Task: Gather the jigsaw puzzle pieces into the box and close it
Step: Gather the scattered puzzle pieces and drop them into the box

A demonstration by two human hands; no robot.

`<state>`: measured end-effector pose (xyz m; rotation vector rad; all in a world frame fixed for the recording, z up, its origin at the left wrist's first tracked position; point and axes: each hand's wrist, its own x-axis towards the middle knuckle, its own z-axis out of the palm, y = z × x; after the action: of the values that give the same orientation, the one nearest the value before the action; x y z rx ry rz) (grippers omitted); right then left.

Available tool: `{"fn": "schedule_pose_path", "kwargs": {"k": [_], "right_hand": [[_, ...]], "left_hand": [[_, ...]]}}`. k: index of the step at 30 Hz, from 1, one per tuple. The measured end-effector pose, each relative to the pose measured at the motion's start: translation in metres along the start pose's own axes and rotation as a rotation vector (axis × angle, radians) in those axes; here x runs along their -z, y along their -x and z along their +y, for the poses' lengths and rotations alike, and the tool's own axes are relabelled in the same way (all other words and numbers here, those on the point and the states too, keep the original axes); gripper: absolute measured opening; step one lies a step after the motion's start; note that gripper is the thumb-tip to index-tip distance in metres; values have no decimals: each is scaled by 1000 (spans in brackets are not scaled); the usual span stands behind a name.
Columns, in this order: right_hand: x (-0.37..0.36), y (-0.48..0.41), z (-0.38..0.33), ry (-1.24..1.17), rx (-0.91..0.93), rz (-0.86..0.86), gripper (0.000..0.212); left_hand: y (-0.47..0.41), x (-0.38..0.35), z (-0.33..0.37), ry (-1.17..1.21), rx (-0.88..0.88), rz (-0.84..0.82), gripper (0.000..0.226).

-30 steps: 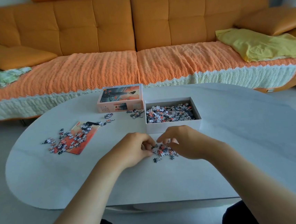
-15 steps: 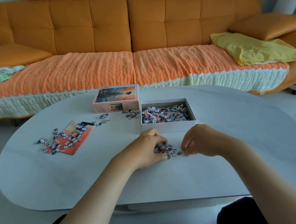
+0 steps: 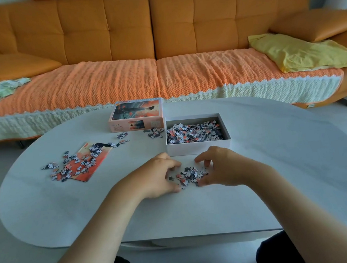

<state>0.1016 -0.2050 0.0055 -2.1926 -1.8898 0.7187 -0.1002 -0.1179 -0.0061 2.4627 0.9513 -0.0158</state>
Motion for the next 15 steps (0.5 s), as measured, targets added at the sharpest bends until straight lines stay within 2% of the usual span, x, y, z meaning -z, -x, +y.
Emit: {"fn": "schedule_pose_path", "kwargs": {"k": [2,5,15], "right_hand": [[-4,-3,-6,8,16,33,66],[-7,-6,-13,-24,32,63,56],[-13,-6,-19,-154,36,140,18]], "left_hand": [[-4,-3,5,18,-21,19,57],[-9,-5,10,11,-31,28,43],[-11,-7,11,79,-10,148,25]]}}
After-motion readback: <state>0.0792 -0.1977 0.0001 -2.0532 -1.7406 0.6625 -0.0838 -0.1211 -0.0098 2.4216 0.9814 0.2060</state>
